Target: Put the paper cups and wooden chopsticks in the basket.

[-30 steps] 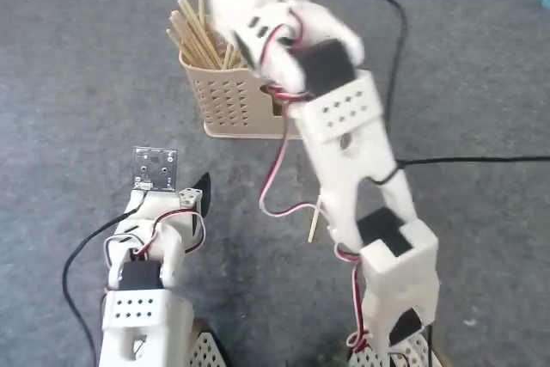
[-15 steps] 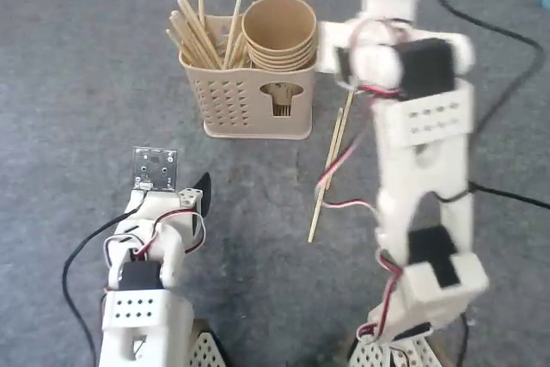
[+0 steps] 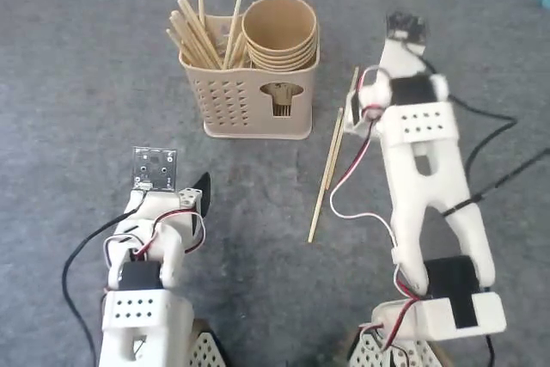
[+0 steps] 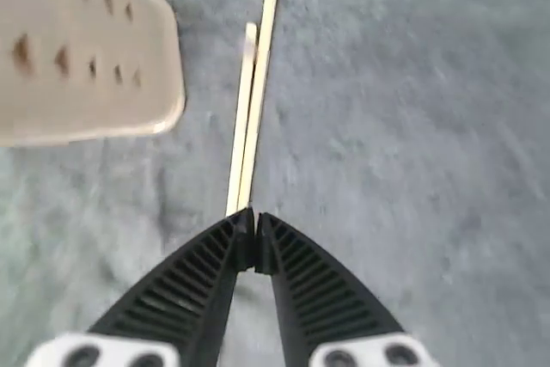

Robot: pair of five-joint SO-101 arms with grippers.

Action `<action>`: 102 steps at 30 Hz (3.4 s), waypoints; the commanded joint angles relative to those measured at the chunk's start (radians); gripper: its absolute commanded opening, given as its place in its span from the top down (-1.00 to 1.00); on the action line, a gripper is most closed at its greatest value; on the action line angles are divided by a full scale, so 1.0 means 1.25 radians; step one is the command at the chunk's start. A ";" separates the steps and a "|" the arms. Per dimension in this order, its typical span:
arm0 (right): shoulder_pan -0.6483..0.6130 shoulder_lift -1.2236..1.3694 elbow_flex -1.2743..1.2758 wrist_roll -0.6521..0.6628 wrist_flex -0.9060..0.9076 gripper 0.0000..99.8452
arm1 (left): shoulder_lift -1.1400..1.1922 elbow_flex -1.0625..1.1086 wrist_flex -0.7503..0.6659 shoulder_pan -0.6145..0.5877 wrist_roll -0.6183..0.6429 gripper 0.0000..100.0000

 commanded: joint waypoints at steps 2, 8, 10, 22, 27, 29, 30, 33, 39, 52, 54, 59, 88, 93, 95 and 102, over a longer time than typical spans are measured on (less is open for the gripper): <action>0.008 0.048 0.088 -0.002 -0.272 0.99 | -0.017 -0.007 -0.025 -0.004 0.004 0.56; 0.006 0.204 0.038 0.033 -0.354 0.77 | -0.017 -0.007 -0.025 -0.004 0.004 0.56; 0.007 0.266 -0.004 0.033 -0.354 0.73 | -0.017 -0.007 -0.025 -0.004 0.004 0.56; 0.037 0.436 -0.231 0.032 -0.279 0.89 | -0.020 -0.007 -0.026 -0.004 0.004 0.56; 0.031 0.400 -0.250 0.032 -0.218 0.89 | -0.020 -0.007 -0.026 -0.004 0.004 0.56; 0.030 0.404 -0.249 0.034 -0.219 0.88 | -0.020 -0.007 -0.026 -0.004 0.004 0.56; 0.030 0.408 -0.249 0.036 -0.219 0.88 | -0.020 -0.007 -0.026 -0.004 0.004 0.56; 0.024 0.411 -0.249 0.037 -0.215 0.88 | -0.020 -0.007 -0.026 -0.004 0.004 0.56; -0.018 0.391 -0.253 0.037 -0.166 0.88 | -0.020 -0.007 -0.026 -0.004 0.004 0.56; -0.030 0.377 -0.258 0.037 -0.111 0.88 | -0.020 -0.007 -0.026 -0.004 0.004 0.56; -0.039 0.365 -0.261 0.037 -0.091 0.88 | -0.020 -0.007 -0.026 -0.002 0.004 0.56; -0.052 0.349 -0.259 0.037 -0.074 0.89 | -0.020 -0.007 -0.026 -0.002 0.004 0.56; -0.044 0.371 -0.050 0.038 -0.283 1.00 | -0.020 -0.006 -0.026 -0.002 0.004 0.56; -0.042 0.296 -0.053 0.061 -0.171 0.98 | -0.020 -0.006 -0.026 -0.002 0.004 0.56; -0.044 0.240 -0.049 0.071 -0.112 0.98 | -0.020 -0.006 -0.026 -0.002 0.004 0.56; -0.044 0.041 -0.039 0.074 0.110 0.98 | -0.020 -0.006 -0.026 -0.001 0.004 0.56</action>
